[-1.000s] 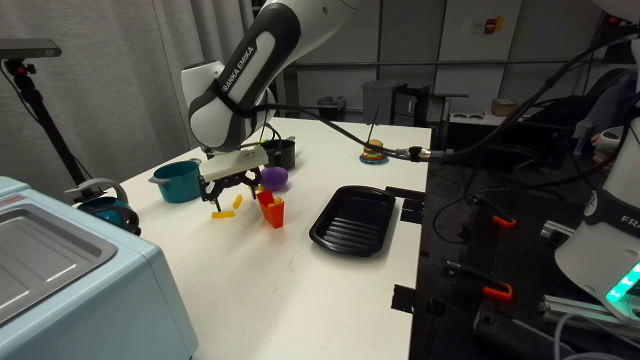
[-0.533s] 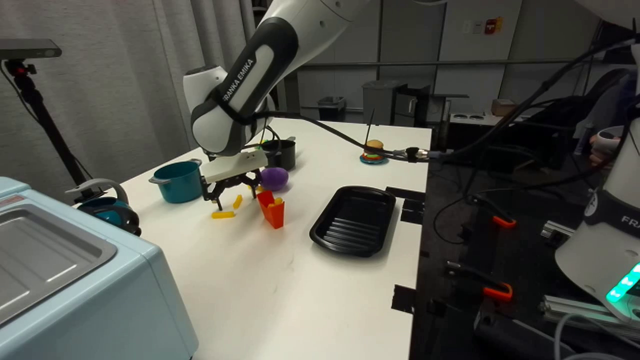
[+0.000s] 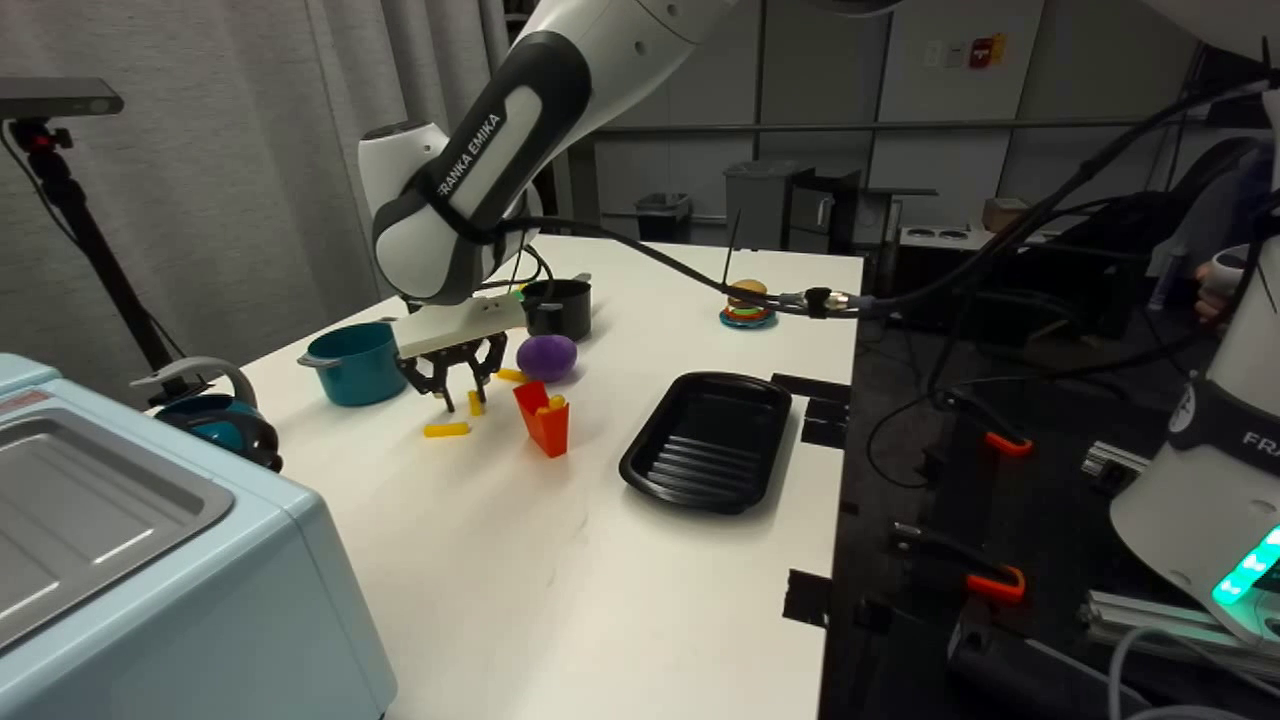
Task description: Pick up a fry plush toy from the table and put it in the red box
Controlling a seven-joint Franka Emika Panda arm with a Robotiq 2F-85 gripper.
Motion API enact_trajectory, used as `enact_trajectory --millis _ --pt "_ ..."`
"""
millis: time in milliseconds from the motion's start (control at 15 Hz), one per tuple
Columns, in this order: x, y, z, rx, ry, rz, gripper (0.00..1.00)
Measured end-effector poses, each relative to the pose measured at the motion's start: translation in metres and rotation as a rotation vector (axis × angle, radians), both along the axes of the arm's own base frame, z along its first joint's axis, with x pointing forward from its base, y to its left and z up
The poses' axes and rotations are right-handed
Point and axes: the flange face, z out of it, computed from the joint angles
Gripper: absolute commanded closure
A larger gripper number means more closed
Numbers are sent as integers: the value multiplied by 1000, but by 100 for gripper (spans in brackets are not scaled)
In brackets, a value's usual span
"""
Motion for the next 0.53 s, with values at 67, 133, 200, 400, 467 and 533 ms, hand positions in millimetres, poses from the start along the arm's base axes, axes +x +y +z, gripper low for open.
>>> enact_trajectory --millis 67,133,200,400,467,533 --pt "1 1 1 1 -3 -1 95" --pt "1 0 2 0 -4 -3 100" --pt "1 0 2 -1 -5 -5 100" --pt "2 -2 3 -4 -7 -7 96" --pt "2 -3 4 -5 -9 -7 96" --pt "3 -3 6 -5 -12 -7 96"
